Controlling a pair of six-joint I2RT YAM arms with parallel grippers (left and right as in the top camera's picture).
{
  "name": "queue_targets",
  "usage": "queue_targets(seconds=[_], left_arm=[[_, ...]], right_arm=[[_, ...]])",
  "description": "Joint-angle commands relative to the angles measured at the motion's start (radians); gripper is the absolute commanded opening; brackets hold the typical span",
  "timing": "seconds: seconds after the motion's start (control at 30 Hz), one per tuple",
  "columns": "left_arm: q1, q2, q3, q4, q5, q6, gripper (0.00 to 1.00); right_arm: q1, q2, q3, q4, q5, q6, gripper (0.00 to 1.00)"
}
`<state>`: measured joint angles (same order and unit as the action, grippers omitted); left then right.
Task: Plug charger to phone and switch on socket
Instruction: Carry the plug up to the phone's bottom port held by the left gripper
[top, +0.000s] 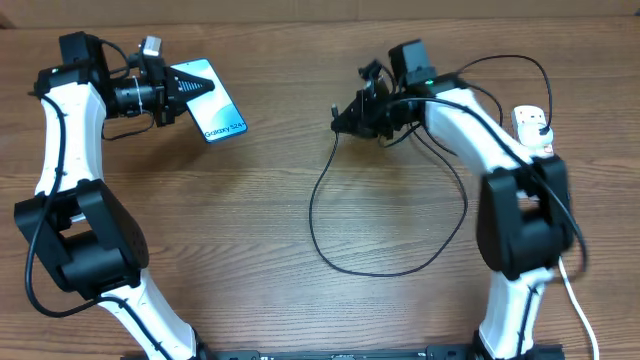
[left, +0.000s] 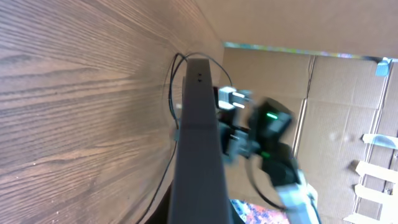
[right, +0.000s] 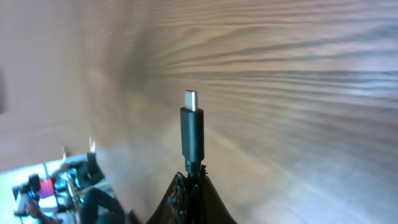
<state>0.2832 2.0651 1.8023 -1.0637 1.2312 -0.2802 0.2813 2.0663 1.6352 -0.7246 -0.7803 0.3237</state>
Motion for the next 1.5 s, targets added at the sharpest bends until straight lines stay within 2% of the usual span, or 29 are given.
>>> queue_targets(seconds=[0.0,0.3,0.5,0.63,0.73,0.77,0.87,1.07,1.3,1.47], left_arm=[[-0.027,-0.008,0.013,-0.014,0.058,0.036,0.04],[-0.08,-0.008,0.013,-0.025,0.161,0.089,0.04],[-0.148,-0.008,0.013,-0.04,0.204,0.121,0.04],[-0.192,-0.008,0.013,-0.036,0.21,0.124,0.04],[-0.227,-0.008,0.013,0.004,0.276,0.124,0.04],[-0.24,-0.008,0.013,0.045,0.328,0.123,0.04],[-0.251,-0.008,0.013,0.079,0.344,0.11,0.04],[-0.251,-0.008,0.013,0.185,0.349,-0.027,0.04],[-0.252,-0.008,0.013,0.355,0.349,-0.234,0.04],[-0.272,-0.008,0.013,0.397,0.349,-0.279,0.04]], right_arm=[[0.003,-0.159,0.006,-0.089,-0.024,-0.133,0.04],[0.003,-0.358,-0.026,-0.259,-0.022,-0.199,0.04],[-0.015,-0.612,-0.227,-0.24,-0.038,-0.183,0.04],[-0.012,-0.676,-0.353,-0.164,-0.131,-0.139,0.04],[0.008,-0.695,-0.468,-0.055,-0.172,-0.061,0.04],[0.034,-0.695,-0.53,0.03,-0.188,-0.012,0.04],[0.077,-0.695,-0.582,0.157,-0.187,0.056,0.04],[0.191,-0.694,-0.591,0.329,-0.071,0.222,0.04],[0.235,-0.694,-0.591,0.417,-0.002,0.275,0.04],[0.236,-0.689,-0.591,0.463,0.007,0.302,0.04]])
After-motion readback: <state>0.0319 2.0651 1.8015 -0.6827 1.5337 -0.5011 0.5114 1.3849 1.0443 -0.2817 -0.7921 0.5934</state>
